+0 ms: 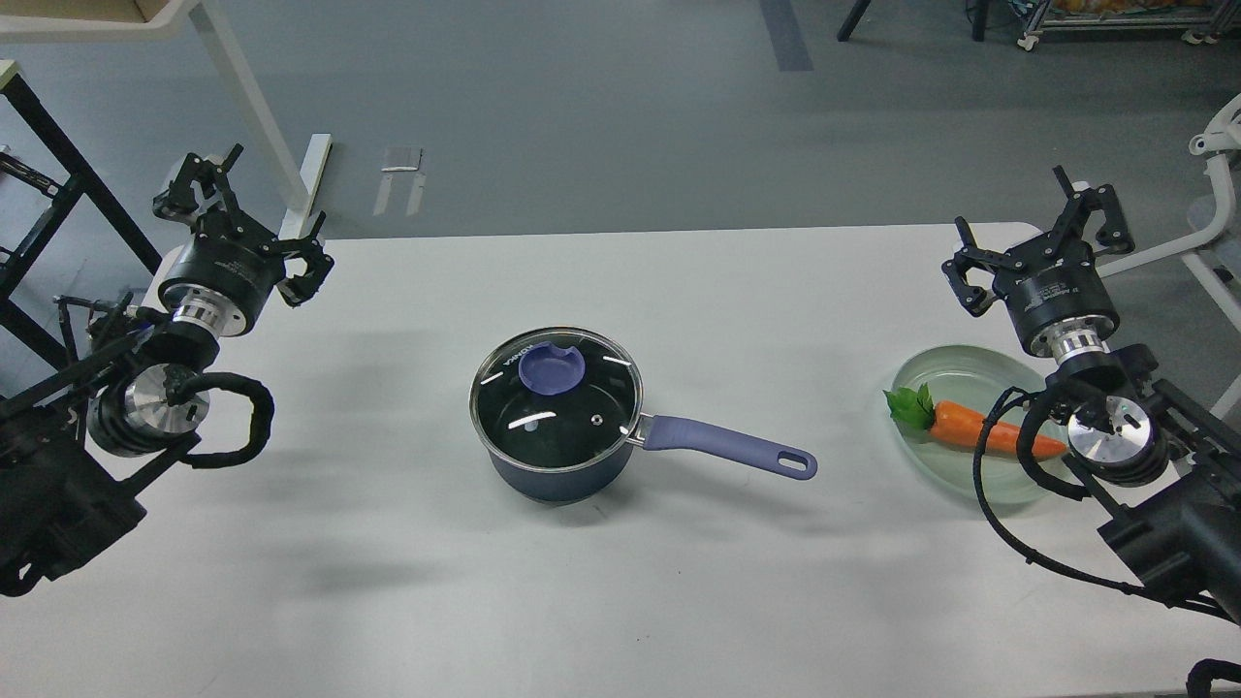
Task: Open pot lid
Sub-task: 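Raise the right gripper and swing it toward the saucepan handle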
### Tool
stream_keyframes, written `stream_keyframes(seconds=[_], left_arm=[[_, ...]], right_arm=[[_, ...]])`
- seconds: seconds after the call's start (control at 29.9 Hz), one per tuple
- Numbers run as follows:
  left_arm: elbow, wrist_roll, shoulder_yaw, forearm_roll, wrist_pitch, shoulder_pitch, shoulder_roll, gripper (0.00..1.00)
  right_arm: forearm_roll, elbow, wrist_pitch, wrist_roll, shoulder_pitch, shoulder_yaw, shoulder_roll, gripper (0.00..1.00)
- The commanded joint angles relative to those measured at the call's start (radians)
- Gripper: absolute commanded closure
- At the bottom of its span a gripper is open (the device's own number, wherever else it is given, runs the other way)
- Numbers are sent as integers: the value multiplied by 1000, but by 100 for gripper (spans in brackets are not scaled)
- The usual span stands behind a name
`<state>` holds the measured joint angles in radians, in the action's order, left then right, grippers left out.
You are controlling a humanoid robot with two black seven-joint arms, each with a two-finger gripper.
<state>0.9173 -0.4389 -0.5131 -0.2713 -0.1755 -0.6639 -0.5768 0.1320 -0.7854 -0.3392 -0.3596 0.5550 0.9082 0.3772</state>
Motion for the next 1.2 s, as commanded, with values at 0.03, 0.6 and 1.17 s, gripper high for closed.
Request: stream_keyframes(seconds=[0.03,0.6,1.17], left_arm=[[0,-6,-2,1,1,6,-3,1],[1,11,16,15,-9,15,-57,1],[26,11,16,234,-64,-26,-83,1]], right_arm=[[1,5,3,-1,36,-52,5,0],[-8,-75,-3,-7,235,-322,235,0],[-532,-434,75,-7,670,-878,394,0]])
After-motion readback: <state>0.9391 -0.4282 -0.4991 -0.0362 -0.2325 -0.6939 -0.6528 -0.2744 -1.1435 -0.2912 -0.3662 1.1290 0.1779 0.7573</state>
